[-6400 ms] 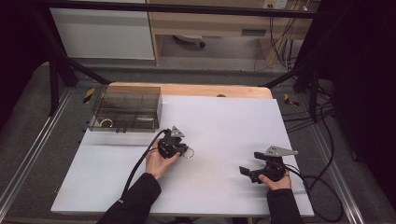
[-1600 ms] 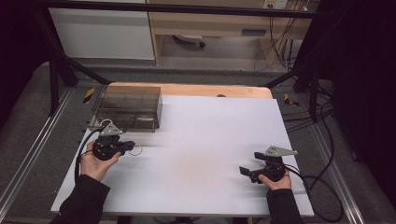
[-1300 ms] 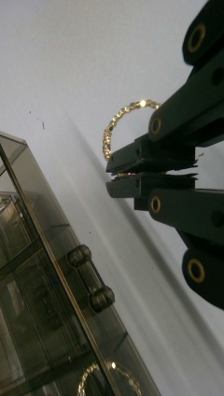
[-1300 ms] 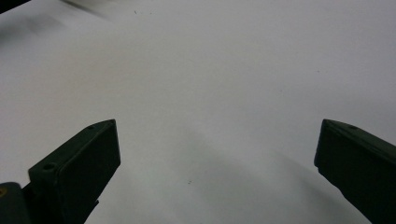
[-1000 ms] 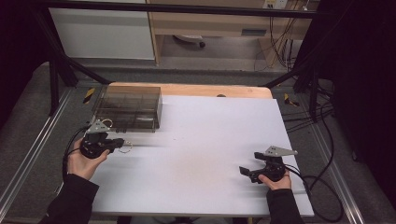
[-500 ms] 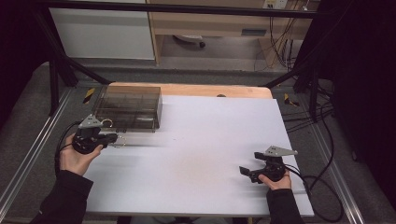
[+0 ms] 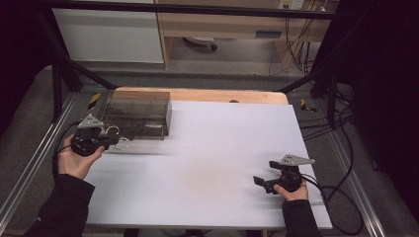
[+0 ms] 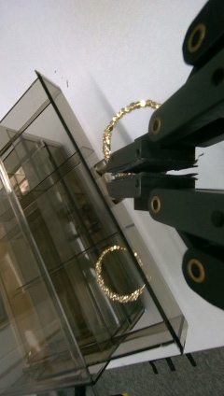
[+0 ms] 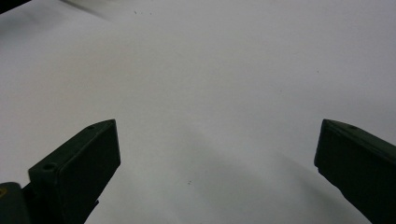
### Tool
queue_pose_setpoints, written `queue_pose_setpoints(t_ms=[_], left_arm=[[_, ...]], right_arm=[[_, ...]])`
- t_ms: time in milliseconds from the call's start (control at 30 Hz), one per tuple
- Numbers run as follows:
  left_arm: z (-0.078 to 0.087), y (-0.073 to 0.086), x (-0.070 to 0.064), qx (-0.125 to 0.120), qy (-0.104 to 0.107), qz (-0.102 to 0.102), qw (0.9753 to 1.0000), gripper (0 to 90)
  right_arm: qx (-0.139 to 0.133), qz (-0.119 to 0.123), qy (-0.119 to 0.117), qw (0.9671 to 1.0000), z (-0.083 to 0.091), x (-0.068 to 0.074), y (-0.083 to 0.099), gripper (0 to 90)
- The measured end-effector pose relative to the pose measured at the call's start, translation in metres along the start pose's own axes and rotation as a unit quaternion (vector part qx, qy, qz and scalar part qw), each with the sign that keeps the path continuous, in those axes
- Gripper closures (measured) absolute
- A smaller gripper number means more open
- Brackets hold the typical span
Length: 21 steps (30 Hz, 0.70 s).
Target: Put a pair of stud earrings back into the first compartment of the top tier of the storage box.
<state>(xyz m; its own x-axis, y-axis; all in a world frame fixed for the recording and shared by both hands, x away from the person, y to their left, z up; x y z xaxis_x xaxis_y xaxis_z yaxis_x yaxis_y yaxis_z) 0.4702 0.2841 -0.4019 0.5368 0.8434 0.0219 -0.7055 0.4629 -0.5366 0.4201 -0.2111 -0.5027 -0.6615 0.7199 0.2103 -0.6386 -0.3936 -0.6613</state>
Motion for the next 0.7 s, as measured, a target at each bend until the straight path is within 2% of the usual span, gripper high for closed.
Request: queue_pose_setpoints(t_ms=[133, 300, 700], left_arm=[[0.003, -0.004, 0.004, -0.002, -0.007, -0.001, 1.0000, 86.4], [0.004, -0.007, 0.010, -0.002, -0.008, 0.008, 0.9999, 86.4], [0.008, -0.015, 0.031, -0.005, -0.026, 0.025, 0.9993, 86.4]], right_arm=[[0.000, 0.000, 0.000, 1.0000, 0.000, 0.000, 0.000, 0.7], [0.000, 0.000, 0.000, 1.0000, 0.000, 0.000, 0.000, 0.7], [0.001, -0.001, 0.000, 1.0000, 0.000, 0.000, 0.000, 0.7]])
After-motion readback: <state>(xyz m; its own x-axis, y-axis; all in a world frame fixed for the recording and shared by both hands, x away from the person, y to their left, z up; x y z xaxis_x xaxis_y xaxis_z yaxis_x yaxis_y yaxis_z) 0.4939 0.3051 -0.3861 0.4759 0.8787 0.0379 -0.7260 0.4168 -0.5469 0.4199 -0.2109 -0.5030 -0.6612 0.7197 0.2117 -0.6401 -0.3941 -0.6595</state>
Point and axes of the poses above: each handheld gripper's, and its own axes: z roughly backward along the jaws, y roughly out of its underside, x roughly to its left, the point moved 9 cm from there along -z, roughly forward along the jaws, and after that the axes turned 15 degrees about x, right-handed, at the moved point
